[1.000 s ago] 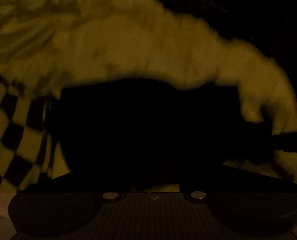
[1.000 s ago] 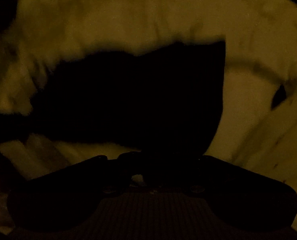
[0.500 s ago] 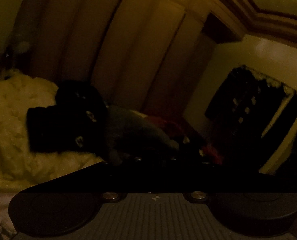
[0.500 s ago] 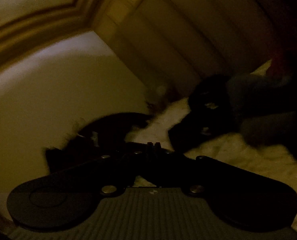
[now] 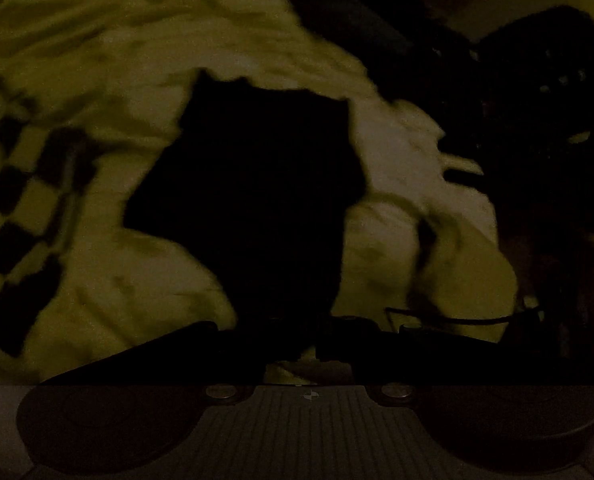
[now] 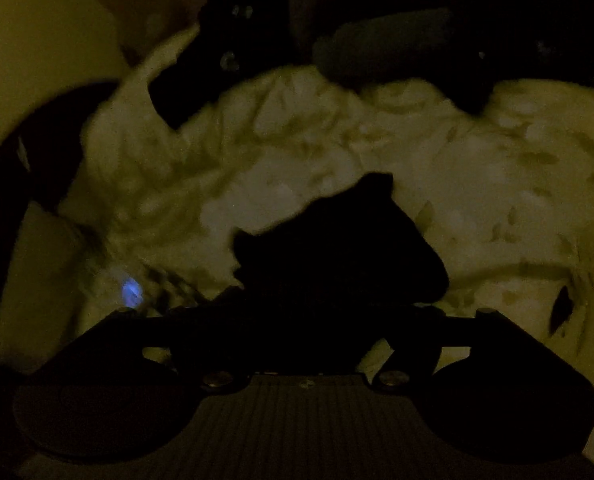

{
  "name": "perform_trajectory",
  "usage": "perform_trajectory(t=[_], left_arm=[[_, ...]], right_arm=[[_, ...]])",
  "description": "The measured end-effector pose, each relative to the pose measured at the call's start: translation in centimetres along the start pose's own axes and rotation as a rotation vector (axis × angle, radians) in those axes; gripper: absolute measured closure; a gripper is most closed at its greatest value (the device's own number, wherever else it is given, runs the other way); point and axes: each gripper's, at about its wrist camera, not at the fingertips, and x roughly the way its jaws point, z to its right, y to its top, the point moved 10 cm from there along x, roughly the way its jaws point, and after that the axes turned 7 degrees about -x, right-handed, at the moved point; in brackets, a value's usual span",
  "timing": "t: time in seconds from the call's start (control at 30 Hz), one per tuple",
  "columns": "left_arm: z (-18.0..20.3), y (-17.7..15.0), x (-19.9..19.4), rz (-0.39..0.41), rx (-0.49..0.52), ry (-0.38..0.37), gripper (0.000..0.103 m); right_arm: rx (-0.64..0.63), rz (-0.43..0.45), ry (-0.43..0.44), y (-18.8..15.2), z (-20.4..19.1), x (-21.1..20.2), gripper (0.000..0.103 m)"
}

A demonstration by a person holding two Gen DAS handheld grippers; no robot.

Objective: Fold large clothes

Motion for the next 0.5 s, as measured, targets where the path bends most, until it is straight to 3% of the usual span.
perform_trajectory(t=[0.07, 0.1, 0.3, 0.43, 0.5], left_arm=[[-1.5, 1.4, 0.2, 0.017, -0.002, 0.055, 0.007], [-2.0, 2.3, 0.3, 0.029, 0.010, 0.092, 0.000], [-3.1, 5.8, 1.0, 0.063, 0.002, 0.138, 0.000], [-3.6, 6.1, 3.2, 0.015, 0.004, 0.160, 0.000], [-3.5, 5.7, 3.8, -0.027, 0.028, 0.173, 0.000]], right_arm=[[-0.023, -0.038, -0.032, 0.1, 0.4, 2.3, 0.025], [-0.020, -0.055, -0.048, 0.3, 0.7, 3.4, 0.025], [-0.027, -0.108, -0.091, 3.0, -0.1, 10.8, 0.025], [-0.174, -0.206, -0.108, 2.1, -2.6, 16.5, 0.026], [-0.254, -0.270, -0.178, 0.5, -2.5, 18.9, 0.034]])
